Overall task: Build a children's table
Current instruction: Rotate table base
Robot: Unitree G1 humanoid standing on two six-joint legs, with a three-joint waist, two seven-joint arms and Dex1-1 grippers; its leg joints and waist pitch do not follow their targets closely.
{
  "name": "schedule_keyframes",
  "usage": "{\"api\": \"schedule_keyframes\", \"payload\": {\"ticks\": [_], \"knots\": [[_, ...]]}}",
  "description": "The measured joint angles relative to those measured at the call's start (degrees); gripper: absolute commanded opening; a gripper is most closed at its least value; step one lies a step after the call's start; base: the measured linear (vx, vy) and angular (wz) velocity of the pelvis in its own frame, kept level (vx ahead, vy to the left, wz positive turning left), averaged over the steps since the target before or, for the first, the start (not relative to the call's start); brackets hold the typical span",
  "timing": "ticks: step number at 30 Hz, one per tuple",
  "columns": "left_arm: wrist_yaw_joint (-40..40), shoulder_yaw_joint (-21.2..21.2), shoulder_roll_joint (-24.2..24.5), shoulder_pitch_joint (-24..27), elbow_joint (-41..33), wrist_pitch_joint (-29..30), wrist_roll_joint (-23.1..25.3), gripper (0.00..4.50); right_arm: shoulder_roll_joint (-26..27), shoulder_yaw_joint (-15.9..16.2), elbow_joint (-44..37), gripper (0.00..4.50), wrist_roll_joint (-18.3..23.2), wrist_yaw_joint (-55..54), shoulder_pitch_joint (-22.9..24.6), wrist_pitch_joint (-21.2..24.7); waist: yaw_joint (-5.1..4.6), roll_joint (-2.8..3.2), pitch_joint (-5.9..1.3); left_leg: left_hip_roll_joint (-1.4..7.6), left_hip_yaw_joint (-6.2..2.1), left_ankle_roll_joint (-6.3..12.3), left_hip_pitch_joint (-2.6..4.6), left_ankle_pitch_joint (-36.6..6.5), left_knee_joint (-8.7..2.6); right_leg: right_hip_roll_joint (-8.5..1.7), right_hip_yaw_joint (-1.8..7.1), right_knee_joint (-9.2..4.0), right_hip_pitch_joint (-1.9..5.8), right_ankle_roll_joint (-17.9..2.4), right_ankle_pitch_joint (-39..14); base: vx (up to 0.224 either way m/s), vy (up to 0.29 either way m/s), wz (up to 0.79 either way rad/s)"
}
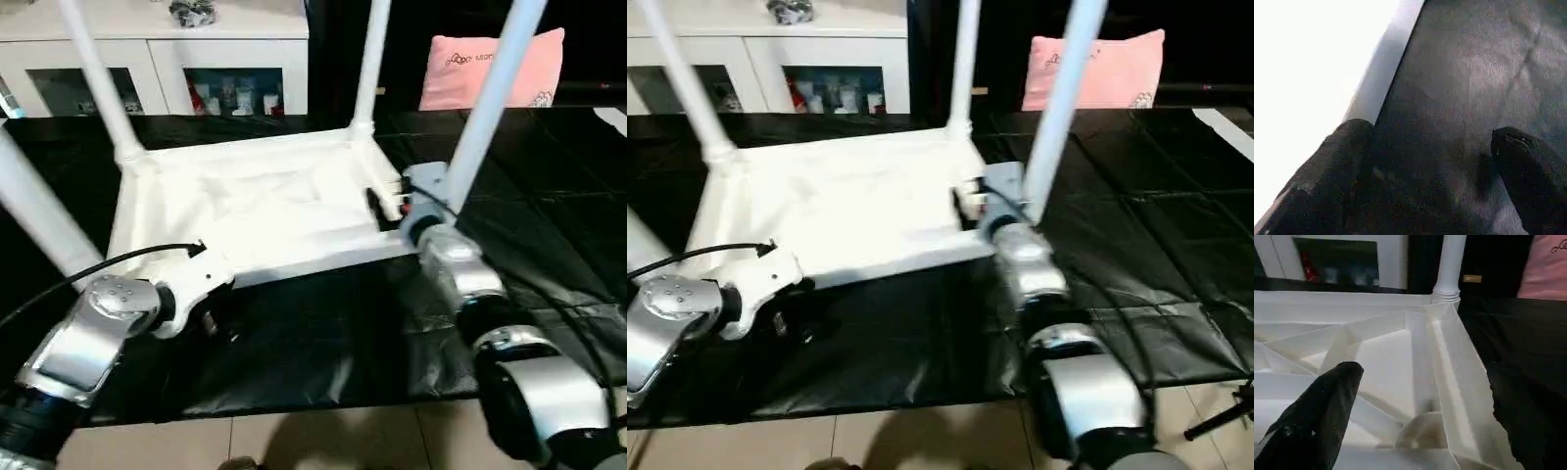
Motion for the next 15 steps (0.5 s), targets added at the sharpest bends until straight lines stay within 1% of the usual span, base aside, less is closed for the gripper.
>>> {"api": "schedule_keyframes", "payload": {"ticks": [2,6,8,10,12,15], "knots": [[2.2,0.9,-2.5,0.0,0.2,-0.9,-0.2,4.47,-1.0,-0.3,-1.0,4.5,0.7,2.1,1.5,-1.3,0.05,0.0,0.0,0.01,-0.03,0.01,-0.17,0.0,0.04,0.0,-0.04,-0.01,-0.08,-0.1,0.0,0.0,0.0,0.0],[4.9,3.3,-5.1,0.4,0.0,-2.9,-1.9,4.47,-1.9,-0.3,-2.6,4.5,1.0,5.2,4.1,-3.8,-0.12,0.08,0.03,0.04,-0.04,0.01,-0.26,0.0,0.07,0.01,-0.09,-0.01,-0.18,-0.3,0.2,0.0,0.0,0.0],[6.2,6.8,-7.0,3.0,-2.4,-4.0,-4.7,4.47,-1.8,-0.7,-6.8,4.5,2.5,8.3,7.0,-4.2,-0.24,0.16,0.04,0.06,-0.04,0.06,-0.27,0.0,0.06,0.02,-0.1,-0.05,-0.18,-0.3,0.2,0.0,0.0,0.0],[6.3,9.1,-8.3,5.7,-4.5,-4.4,-7.3,4.47,-1.6,-1.1,-10.1,4.5,3.7,10.3,9.4,-4.8,-0.46,0.17,0.05,0.08,-0.03,0.09,-0.28,0.0,0.04,0.04,-0.11,-0.08,-0.19,-0.3,0.1,0.0,0.0,0.0],[6.2,11.6,-9.3,8.5,-6.2,-4.7,-10.4,4.47,-0.1,-1.7,-14.3,4.5,5.8,12.8,11.7,-5.6,-0.7,0.18,0.05,0.15,-0.03,0.09,-0.29,0.0,0.02,0.12,-0.12,-0.09,-0.24,-0.2,0.1,0.0,0.0,0.0],[5.7,14.8,-10.0,12.5,-8.8,-4.8,-13.9,4.47,1.7,-1.2,-20.5,4.5,8.3,15.8,15.1,-5.7,-0.66,0.18,0.05,0.18,-0.04,0.08,-0.28,0.0,0.01,0.15,-0.12,-0.09,-0.24,0.0,0.0,0.0,0.0,0.0]]}}
